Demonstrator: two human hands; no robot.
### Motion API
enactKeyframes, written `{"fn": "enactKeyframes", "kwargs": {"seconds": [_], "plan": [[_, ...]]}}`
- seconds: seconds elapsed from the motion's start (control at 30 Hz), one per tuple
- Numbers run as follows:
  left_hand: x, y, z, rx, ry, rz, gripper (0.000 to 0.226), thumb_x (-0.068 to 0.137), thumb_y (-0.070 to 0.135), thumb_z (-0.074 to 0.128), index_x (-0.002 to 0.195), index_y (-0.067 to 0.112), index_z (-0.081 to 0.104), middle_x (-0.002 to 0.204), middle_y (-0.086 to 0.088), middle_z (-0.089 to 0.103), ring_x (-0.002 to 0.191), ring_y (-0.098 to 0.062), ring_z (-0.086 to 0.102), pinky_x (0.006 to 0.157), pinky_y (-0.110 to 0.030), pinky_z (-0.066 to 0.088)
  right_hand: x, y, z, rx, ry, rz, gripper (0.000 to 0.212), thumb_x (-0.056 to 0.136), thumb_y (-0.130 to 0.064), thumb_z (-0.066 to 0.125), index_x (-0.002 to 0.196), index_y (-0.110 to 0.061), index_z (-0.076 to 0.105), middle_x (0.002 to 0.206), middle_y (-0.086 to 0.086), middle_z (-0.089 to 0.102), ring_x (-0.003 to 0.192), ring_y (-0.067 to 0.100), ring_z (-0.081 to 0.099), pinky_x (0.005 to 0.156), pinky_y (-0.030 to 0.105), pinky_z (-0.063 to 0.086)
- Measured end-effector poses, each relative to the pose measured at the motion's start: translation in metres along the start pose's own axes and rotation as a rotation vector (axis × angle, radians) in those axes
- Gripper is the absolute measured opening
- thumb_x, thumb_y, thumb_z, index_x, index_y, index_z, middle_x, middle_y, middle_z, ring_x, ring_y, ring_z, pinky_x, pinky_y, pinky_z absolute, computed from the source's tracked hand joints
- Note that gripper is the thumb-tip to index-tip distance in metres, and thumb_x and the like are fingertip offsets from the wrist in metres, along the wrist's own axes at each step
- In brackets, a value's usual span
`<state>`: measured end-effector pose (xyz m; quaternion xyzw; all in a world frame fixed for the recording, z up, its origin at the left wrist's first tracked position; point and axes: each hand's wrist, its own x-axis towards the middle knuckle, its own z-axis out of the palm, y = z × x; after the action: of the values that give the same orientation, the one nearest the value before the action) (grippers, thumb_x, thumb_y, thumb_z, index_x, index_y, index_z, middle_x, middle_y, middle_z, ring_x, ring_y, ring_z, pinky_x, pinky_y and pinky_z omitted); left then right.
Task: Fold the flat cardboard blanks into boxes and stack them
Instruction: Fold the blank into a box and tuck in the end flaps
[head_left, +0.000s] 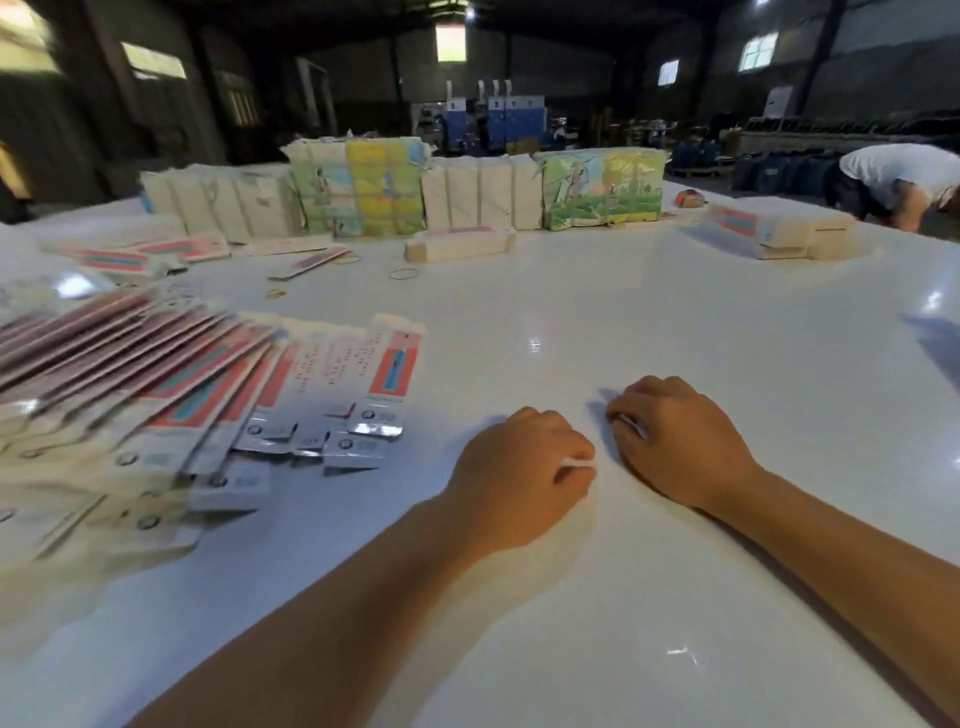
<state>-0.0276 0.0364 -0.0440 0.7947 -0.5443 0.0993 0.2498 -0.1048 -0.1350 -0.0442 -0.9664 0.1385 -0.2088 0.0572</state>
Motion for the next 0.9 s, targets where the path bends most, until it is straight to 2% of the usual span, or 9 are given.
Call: {"fn": "enactKeyframes", "kwargs": {"seconds": [0.07, 0.13, 0.23, 0.33, 0.43, 0.57, 0.67, 0.8, 0.9], "plan": [[0.009, -0.007, -0.015, -0.129, 0.217, -0.143, 0.019, 0.089, 0.023, 0.054, 0.089, 0.015, 0.071, 0.093, -0.002, 0.067, 0.086, -0.021, 0.06, 0.072, -0.029, 0.046, -0.001, -0.001, -0.002, 0.014, 0.006, -0.008, 0.026, 0.092, -0.023, 0.047, 0.093, -0.012, 0.07, 0.106, 0.006, 0.065, 0.097, 0.032, 0.054, 0.079, 0.038, 0.045], [0.025, -0.032, -0.038, -0.126, 0.313, -0.362, 0.015, 0.088, 0.025, 0.054, 0.09, 0.019, 0.068, 0.091, 0.004, 0.067, 0.082, -0.019, 0.061, 0.066, -0.024, 0.043, -0.001, -0.002, -0.003, 0.027, 0.008, -0.017, 0.027, 0.093, -0.025, 0.045, 0.09, -0.012, 0.07, 0.102, 0.007, 0.065, 0.095, 0.032, 0.054, 0.079, 0.04, 0.045], [0.045, -0.087, -0.069, 0.106, 0.139, -0.718, 0.03, 0.083, 0.036, 0.056, 0.108, 0.019, 0.058, 0.106, 0.001, 0.056, 0.094, -0.023, 0.055, 0.074, -0.03, 0.042, -0.001, -0.003, -0.004, 0.047, -0.004, -0.013, 0.024, 0.093, -0.022, 0.047, 0.09, -0.011, 0.069, 0.099, 0.007, 0.064, 0.094, 0.032, 0.053, 0.078, 0.04, 0.045], [0.039, -0.13, -0.074, 0.252, -0.039, -0.975, 0.075, 0.074, 0.062, 0.062, 0.124, 0.008, 0.044, 0.125, -0.016, 0.046, 0.115, -0.034, 0.045, 0.091, -0.039, 0.042, -0.002, -0.004, -0.005, 0.048, -0.015, -0.012, 0.021, 0.094, -0.021, 0.049, 0.09, -0.013, 0.068, 0.101, 0.006, 0.063, 0.096, 0.03, 0.053, 0.079, 0.038, 0.044], [0.034, -0.146, -0.069, 0.309, -0.16, -1.033, 0.098, 0.065, 0.075, 0.061, 0.131, 0.006, 0.042, 0.132, -0.018, 0.045, 0.123, -0.035, 0.04, 0.101, -0.043, 0.037, -0.003, -0.005, -0.006, 0.059, -0.019, -0.012, 0.021, 0.093, -0.019, 0.049, 0.088, -0.012, 0.067, 0.1, 0.005, 0.062, 0.096, 0.03, 0.053, 0.078, 0.038, 0.044], [0.044, -0.142, -0.078, 0.055, -0.167, -1.103, 0.076, 0.07, 0.047, 0.077, 0.126, 0.005, 0.049, 0.12, -0.017, 0.057, 0.109, -0.033, 0.056, 0.096, -0.042, 0.046, -0.002, -0.005, -0.006, 0.07, -0.019, -0.01, 0.02, 0.092, -0.018, 0.049, 0.088, -0.011, 0.067, 0.098, 0.006, 0.062, 0.094, 0.03, 0.052, 0.078, 0.039, 0.044], [0.05, -0.138, -0.076, -0.048, -0.064, -1.141, 0.068, 0.074, 0.026, 0.077, 0.128, 0.002, 0.042, 0.12, -0.018, 0.052, 0.108, -0.033, 0.056, 0.092, -0.043, 0.048, -0.002, -0.004, -0.004, 0.065, -0.007, -0.009, 0.021, 0.093, -0.019, 0.049, 0.09, -0.011, 0.068, 0.097, 0.006, 0.062, 0.092, 0.029, 0.052, 0.078, 0.038, 0.044], [0.063, -0.128, -0.073, -0.081, 0.174, -1.129, 0.029, 0.091, 0.016, 0.053, 0.113, 0.006, 0.037, 0.1, -0.013, 0.053, 0.079, -0.023, 0.057, 0.059, -0.032, 0.046, 0.0, -0.002, -0.002, 0.053, -0.006, -0.008, 0.023, 0.093, -0.022, 0.048, 0.093, -0.012, 0.069, 0.099, 0.005, 0.062, 0.095, 0.029, 0.053, 0.079, 0.039, 0.045], [0.068, -0.103, -0.071, -0.005, 0.137, -0.934, 0.014, 0.095, 0.017, 0.049, 0.106, 0.009, 0.049, 0.096, -0.009, 0.057, 0.068, -0.018, 0.056, 0.053, -0.024, 0.043, 0.001, -0.001, -0.001, 0.056, 0.002, -0.003, 0.026, 0.094, -0.024, 0.046, 0.094, -0.011, 0.069, 0.1, 0.007, 0.063, 0.094, 0.029, 0.053, 0.079, 0.039, 0.045]]}}
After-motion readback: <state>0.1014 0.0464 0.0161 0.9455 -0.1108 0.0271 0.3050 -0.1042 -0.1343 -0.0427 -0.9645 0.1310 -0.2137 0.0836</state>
